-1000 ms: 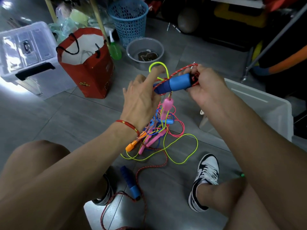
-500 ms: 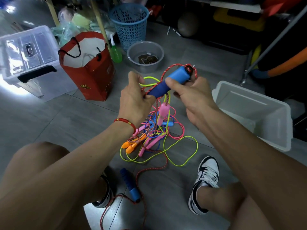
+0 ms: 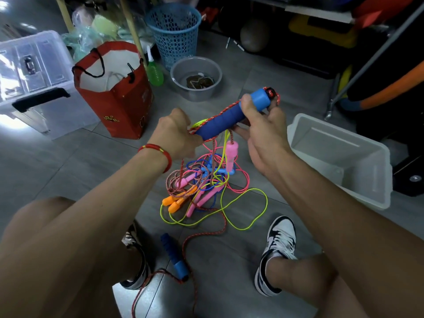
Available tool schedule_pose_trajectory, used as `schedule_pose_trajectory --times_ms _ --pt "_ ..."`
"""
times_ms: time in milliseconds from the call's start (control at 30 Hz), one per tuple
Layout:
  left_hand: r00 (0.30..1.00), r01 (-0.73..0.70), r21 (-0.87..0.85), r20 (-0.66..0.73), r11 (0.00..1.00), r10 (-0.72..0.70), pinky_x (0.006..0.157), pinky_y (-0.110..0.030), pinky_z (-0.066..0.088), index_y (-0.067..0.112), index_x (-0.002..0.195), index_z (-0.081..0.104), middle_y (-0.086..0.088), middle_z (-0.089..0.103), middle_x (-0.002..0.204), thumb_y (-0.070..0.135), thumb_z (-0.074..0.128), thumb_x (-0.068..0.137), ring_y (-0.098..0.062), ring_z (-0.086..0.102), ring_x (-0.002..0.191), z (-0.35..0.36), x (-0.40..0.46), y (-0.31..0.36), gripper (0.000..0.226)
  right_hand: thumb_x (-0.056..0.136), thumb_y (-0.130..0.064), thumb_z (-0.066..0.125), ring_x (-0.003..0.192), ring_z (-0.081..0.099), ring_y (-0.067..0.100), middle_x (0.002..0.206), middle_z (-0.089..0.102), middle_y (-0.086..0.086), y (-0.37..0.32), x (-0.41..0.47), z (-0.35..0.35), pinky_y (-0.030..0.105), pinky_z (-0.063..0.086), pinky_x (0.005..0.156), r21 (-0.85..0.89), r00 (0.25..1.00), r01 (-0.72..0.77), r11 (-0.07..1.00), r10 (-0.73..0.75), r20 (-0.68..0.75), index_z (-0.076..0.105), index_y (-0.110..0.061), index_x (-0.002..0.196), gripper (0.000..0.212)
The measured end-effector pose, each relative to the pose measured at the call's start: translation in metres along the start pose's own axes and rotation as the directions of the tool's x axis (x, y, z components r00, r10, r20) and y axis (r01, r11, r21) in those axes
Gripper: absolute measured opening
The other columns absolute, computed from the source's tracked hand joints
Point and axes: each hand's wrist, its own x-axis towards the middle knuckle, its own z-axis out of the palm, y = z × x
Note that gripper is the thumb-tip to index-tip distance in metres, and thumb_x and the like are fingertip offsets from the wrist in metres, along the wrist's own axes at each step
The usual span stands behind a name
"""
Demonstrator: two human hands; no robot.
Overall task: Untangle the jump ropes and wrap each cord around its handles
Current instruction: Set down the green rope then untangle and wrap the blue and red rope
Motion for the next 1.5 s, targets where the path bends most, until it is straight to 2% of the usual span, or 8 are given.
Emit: schedule_pose_trajectory --times_ms 267,533,700,867,1133,1200,1367,1500 --pt "0.998 -0.065 0.083 0.014 0.994 0.064 0.072 -0.042 0.061 0.011 0.095 0.064 -0.017 0.07 0.086 0.034 0.05 0.054 -0.032 0.072 0.076 0.002 -0.005 0.005 0.049 0.098 -0.016 0.062 0.084 0.067 0.022 0.091 0.065 0.007 0.0 0.006 -0.003 0.045 0.058 0.09 0.126 0.993 -0.059 0.99 0.07 -0.09 0.058 -0.007 0.11 0.015" --pt "0.995 -0.096 -0.107 0.012 0.99 0.097 0.077 -0.041 0.062 0.006 0.077 0.071 -0.01 0.074 0.069 0.012 0.07 0.087 -0.02 0.075 0.072 -0.023 0.001 0.0 0.012 0.103 -0.018 0.052 0.084 0.067 0.024 0.09 0.065 0.014 -0.02 0.017 -0.018 0.041 0.061 0.078 0.381 0.986 -0.154 0.912 0.168 -0.005 0.056 -0.002 0.103 0.016" --pt "0.991 -0.126 -0.171 0.016 0.977 0.131 0.074 -0.037 0.062 0.01 0.082 0.073 -0.015 0.073 0.071 0.0 0.064 0.086 -0.024 0.073 0.067 -0.03 -0.005 -0.01 0.015 0.098 -0.021 0.057 0.054 0.056 0.016 0.074 0.059 0.009 -0.032 0.016 -0.037 0.028 0.051 0.054 -0.231 0.928 -0.288 0.929 0.33 0.174 0.062 -0.003 0.107 0.021" --pt "0.979 -0.192 0.016 0.08 0.981 0.19 0.061 -0.023 0.059 0.023 0.086 0.076 -0.003 0.073 0.069 0.013 0.067 0.09 -0.005 0.064 0.051 -0.032 -0.007 -0.016 0.014 0.077 -0.033 0.067 0.076 0.064 0.029 0.087 0.066 0.006 -0.025 0.021 -0.064 0.041 0.054 0.072 -0.941 0.965 0.081 0.329 0.211 0.157 0.064 -0.02 0.103 0.029" --pt "0.956 -0.196 -0.323 0.148 0.926 0.254 0.055 -0.026 0.054 0.002 0.096 0.073 -0.019 0.067 0.079 0.007 0.057 0.099 -0.022 0.059 0.059 -0.042 -0.021 -0.007 0.017 0.083 -0.024 0.069 0.118 0.055 0.038 0.128 0.057 0.014 -0.007 0.047 -0.09 0.044 0.047 0.091 -0.98 0.996 0.055 -0.192 0.084 0.04 0.056 -0.028 0.127 0.046" --pt "0.955 -0.235 -0.316 0.101 0.919 0.279 0.049 -0.024 0.05 0.003 0.094 0.072 -0.016 0.067 0.082 0.009 0.054 0.101 -0.022 0.058 0.06 -0.038 -0.021 -0.001 0.02 0.08 -0.031 0.075 0.126 0.054 0.033 0.138 0.055 0.013 -0.003 0.042 -0.079 0.043 0.046 0.102 -0.968 0.969 0.216 -0.127 0.153 0.196 0.05 -0.028 0.138 0.063" --pt "0.855 -0.411 -0.36 0.165 0.837 0.491 0.052 -0.013 0.037 -0.002 0.099 0.07 0.005 0.06 0.064 0.009 0.053 0.102 -0.002 0.046 0.052 -0.028 -0.028 0.017 0.021 0.09 -0.033 0.071 0.118 0.061 0.013 0.126 0.067 -0.003 0.012 0.005 -0.028 0.034 0.046 0.104 -0.671 0.642 0.443 0.595 0.312 0.7 0.063 -0.024 0.121 0.033" --pt "0.853 -0.429 -0.562 0.004 0.707 0.522 0.048 -0.021 0.024 0.003 0.087 0.062 0.012 0.042 0.052 0.014 0.051 0.101 -0.007 0.031 0.049 -0.038 -0.025 0.012 0.021 0.103 -0.034 0.051 0.083 0.07 0.024 0.083 0.076 0.005 0.024 0.017 -0.028 0.04 0.053 0.086 -0.747 0.687 0.473 0.467 0.337 0.644 0.068 -0.014 0.08 0.035"
